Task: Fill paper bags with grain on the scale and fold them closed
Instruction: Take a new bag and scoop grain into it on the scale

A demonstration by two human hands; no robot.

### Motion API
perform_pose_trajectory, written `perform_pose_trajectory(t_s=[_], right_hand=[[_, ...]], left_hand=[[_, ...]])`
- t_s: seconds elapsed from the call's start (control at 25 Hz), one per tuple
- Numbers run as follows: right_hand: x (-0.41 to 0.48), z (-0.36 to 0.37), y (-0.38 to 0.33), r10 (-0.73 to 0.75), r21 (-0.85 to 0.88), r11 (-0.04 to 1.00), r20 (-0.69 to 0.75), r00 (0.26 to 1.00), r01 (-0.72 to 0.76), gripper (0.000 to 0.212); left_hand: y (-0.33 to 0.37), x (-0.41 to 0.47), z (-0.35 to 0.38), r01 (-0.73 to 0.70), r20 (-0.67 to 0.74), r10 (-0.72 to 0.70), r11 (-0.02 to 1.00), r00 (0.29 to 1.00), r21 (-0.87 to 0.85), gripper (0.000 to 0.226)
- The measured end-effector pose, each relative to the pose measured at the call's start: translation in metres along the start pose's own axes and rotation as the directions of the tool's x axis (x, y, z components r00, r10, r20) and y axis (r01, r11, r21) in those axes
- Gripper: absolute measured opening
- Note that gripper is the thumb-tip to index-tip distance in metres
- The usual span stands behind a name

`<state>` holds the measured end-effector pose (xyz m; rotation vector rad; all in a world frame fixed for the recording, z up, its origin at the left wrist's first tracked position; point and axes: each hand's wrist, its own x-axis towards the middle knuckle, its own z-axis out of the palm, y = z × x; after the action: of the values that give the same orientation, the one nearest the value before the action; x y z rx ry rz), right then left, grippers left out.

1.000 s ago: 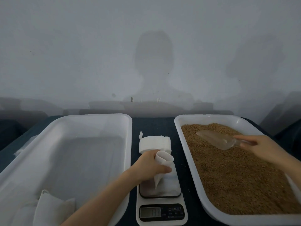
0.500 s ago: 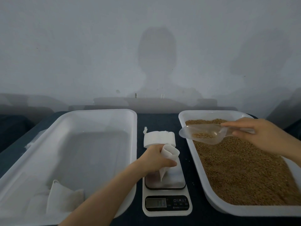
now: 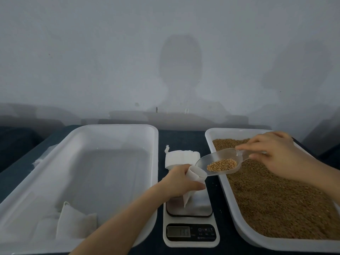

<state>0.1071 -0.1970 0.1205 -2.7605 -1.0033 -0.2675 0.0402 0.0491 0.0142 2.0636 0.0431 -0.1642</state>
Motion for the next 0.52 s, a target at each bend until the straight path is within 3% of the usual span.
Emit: perform_pose_trajectory(t_s=[0.2,0.52], right_hand=[[0.004,-0.001,-0.005,-0.073,-0.093,0.993,-0.041,0.997,0.069,0.04],[0.015,-0.011,-0.025,-0.139,-0.264,0.955,0.012,0.99,0.137,0.037]], left_hand=[[-0.002,0.002,0.002,0.013,0.003,-0.013,0.997,1.0,0.073,0.053],[-0.006,0.005,0.003,-0.03,-0.027,0.033,0.996,0.999,0.081,0.042]])
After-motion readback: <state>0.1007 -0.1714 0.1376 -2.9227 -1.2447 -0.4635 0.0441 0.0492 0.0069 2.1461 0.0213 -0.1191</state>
